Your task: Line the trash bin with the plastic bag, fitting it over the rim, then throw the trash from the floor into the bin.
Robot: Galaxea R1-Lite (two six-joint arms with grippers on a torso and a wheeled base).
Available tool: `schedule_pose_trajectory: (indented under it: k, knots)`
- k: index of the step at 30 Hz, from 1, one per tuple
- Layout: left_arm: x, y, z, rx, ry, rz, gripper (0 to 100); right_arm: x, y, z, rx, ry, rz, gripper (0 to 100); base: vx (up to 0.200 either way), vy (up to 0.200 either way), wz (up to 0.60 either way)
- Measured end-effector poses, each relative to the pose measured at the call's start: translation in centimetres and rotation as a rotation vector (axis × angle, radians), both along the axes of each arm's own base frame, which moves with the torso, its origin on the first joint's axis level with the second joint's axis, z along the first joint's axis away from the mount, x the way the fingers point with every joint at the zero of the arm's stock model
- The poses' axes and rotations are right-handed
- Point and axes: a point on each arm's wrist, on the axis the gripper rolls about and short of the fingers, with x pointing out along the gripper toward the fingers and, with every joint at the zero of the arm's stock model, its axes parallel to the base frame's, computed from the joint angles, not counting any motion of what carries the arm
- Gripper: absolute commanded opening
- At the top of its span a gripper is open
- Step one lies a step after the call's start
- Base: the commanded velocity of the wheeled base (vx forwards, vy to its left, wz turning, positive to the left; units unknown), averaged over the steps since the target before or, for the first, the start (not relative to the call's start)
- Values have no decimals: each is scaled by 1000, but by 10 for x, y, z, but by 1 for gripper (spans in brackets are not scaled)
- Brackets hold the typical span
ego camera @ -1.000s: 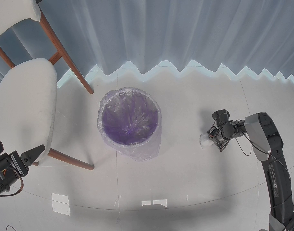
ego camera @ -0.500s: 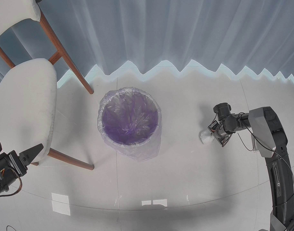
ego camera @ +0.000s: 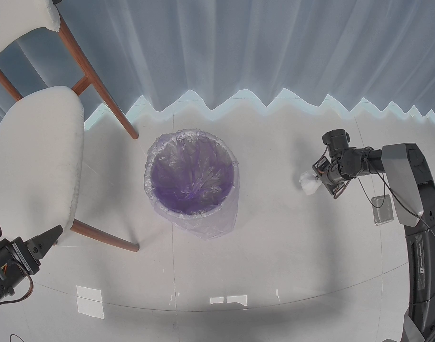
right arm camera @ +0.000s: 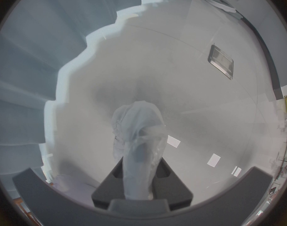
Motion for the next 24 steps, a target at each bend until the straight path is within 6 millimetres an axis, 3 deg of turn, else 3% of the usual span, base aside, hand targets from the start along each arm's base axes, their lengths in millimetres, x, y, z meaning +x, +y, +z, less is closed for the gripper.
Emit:
schedule_pose_trajectory:
  k: [8,16,24]
  knots:
    - [-18,0,-6,98,-65,-42,100,-10,-5,42,9,-79,-25,0,0,0,0]
    - [-44,1,-21,136,-104,-45,100,-30,-8,62,6,-82,-31,0,0,0,0]
    - [-70,3,-33,146,-136,-13,100,-61,-13,78,-2,-47,-32,0,0,0,0]
